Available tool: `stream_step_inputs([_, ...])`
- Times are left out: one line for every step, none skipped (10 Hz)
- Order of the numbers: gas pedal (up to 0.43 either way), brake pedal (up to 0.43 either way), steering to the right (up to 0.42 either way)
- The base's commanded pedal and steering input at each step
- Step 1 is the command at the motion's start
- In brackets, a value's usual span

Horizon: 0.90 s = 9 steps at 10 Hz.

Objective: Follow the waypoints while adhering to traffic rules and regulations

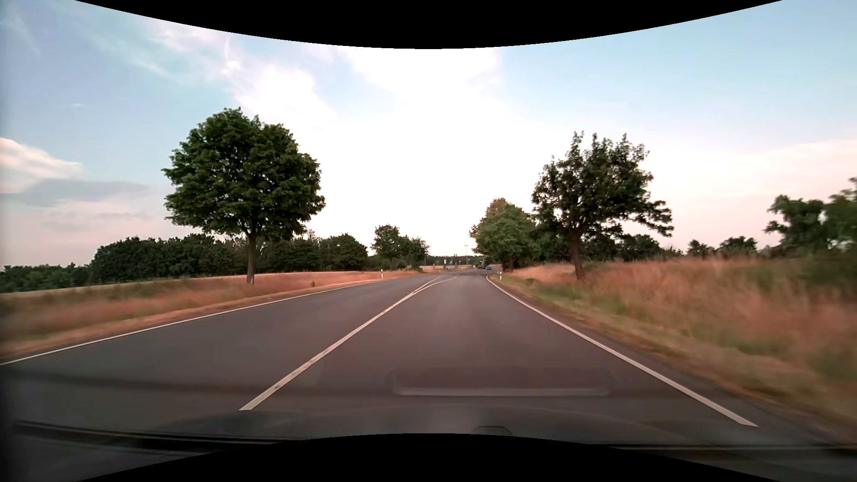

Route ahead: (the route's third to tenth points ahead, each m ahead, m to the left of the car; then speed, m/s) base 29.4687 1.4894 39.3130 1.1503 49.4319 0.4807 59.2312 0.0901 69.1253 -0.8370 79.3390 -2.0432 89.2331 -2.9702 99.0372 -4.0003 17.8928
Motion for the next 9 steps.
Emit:
stream_step_inputs([0.000, 0.000, 0.003])
stream_step_inputs([0.000, 0.000, 0.004])
stream_step_inputs([0.000, 0.000, 0.004])
stream_step_inputs([0.000, 0.000, 0.004])
stream_step_inputs([0.000, 0.000, 0.004])
stream_step_inputs([0.000, 0.000, 0.004])
stream_step_inputs([0.000, 0.000, 0.004])
stream_step_inputs([0.000, 0.000, 0.004])
stream_step_inputs([0.000, 0.000, 0.004])
